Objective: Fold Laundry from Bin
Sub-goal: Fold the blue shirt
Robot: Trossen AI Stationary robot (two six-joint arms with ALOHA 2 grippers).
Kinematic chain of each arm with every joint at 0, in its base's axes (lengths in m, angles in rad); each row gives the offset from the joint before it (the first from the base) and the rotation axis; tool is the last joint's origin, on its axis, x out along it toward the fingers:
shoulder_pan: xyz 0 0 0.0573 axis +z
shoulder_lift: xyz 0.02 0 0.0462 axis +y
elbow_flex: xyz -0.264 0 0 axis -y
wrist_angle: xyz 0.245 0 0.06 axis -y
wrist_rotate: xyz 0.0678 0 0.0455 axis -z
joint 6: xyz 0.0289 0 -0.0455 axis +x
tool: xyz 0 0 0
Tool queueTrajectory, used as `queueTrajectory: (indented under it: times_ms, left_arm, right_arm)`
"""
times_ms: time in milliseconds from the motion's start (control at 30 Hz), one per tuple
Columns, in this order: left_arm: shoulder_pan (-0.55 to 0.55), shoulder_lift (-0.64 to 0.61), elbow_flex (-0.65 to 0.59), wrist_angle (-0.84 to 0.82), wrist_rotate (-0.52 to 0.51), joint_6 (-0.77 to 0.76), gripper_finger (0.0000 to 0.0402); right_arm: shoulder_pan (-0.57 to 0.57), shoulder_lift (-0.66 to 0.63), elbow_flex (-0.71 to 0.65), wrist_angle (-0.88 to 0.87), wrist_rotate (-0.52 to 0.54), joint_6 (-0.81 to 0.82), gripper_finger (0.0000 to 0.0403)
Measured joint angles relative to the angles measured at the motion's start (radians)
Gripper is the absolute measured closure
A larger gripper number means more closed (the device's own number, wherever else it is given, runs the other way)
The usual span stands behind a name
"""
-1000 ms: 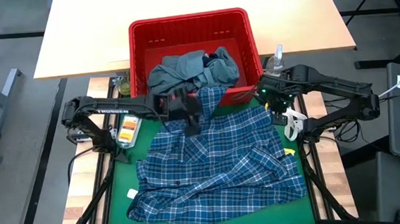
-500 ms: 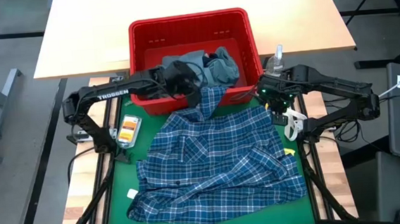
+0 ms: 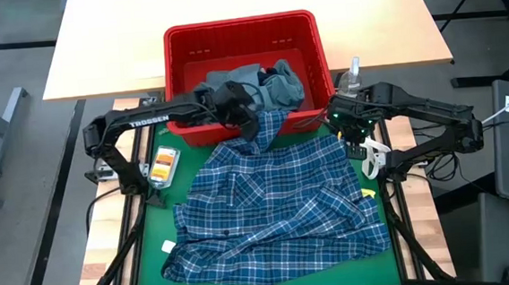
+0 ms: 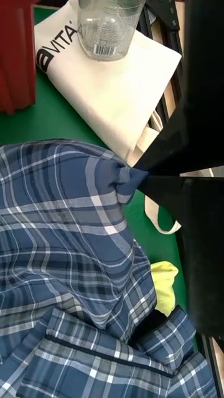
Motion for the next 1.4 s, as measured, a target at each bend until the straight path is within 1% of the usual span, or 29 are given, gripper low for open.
queueTrajectory:
  times_ms: [200,300,400,567,600,633,700,800,933,1067,1200,1267,1400]
  left_arm:
    - [-0.002,0.021,0.000,0.020,-0.023,0.018,0.0216]
    - [-0.003,0.018,0.001,0.066,-0.057,0.040,0.0237]
    - [-0.002,0.018,0.001,0.086,-0.061,0.062,0.0277]
    - [-0.004,0.016,0.001,0.080,-0.050,0.084,0.0372]
    - [-0.004,0.016,0.001,0.080,-0.051,0.088,0.0386]
    - [-0.004,0.016,0.001,0.080,-0.053,0.088,0.0393]
    - [-0.004,0.016,0.001,0.080,-0.054,0.090,0.0388]
    - [-0.004,0.016,0.001,0.080,-0.077,0.092,0.0368]
    - [-0.004,0.015,0.001,0.078,-0.107,0.121,0.0331]
    - [-0.004,0.015,0.001,0.062,-0.107,0.107,0.0286]
    - [-0.004,0.015,0.001,0.008,-0.107,-0.014,0.0249]
    - [-0.004,0.014,0.001,-0.012,-0.107,-0.066,0.0237]
    - [0.000,0.013,0.002,-0.017,-0.090,-0.071,0.0230]
  right_arm:
    - [0.000,0.000,0.000,0.000,0.000,0.000,0.0401]
    - [0.000,0.000,0.000,0.000,0.000,0.000,0.0401]
    - [0.000,0.000,0.000,0.000,0.000,0.000,0.0401]
    - [0.000,0.000,0.000,0.000,0.008,0.000,0.0401]
    - [0.000,0.000,0.000,0.000,0.009,0.000,0.0401]
    - [0.000,0.000,0.000,0.000,0.009,0.000,0.0401]
    - [0.000,0.000,0.000,0.000,0.009,0.000,0.0401]
    - [0.000,0.000,0.000,0.000,0.009,0.000,0.0401]
    - [0.000,0.000,0.000,0.000,0.010,0.000,0.0401]
    - [0.000,0.000,0.000,0.000,0.010,0.000,0.0401]
    - [0.000,0.000,0.000,0.000,0.010,0.000,0.0401]
    - [0.000,0.000,0.000,0.000,0.010,0.000,0.0401]
    - [0.000,0.000,0.000,0.000,0.010,0.000,0.0401]
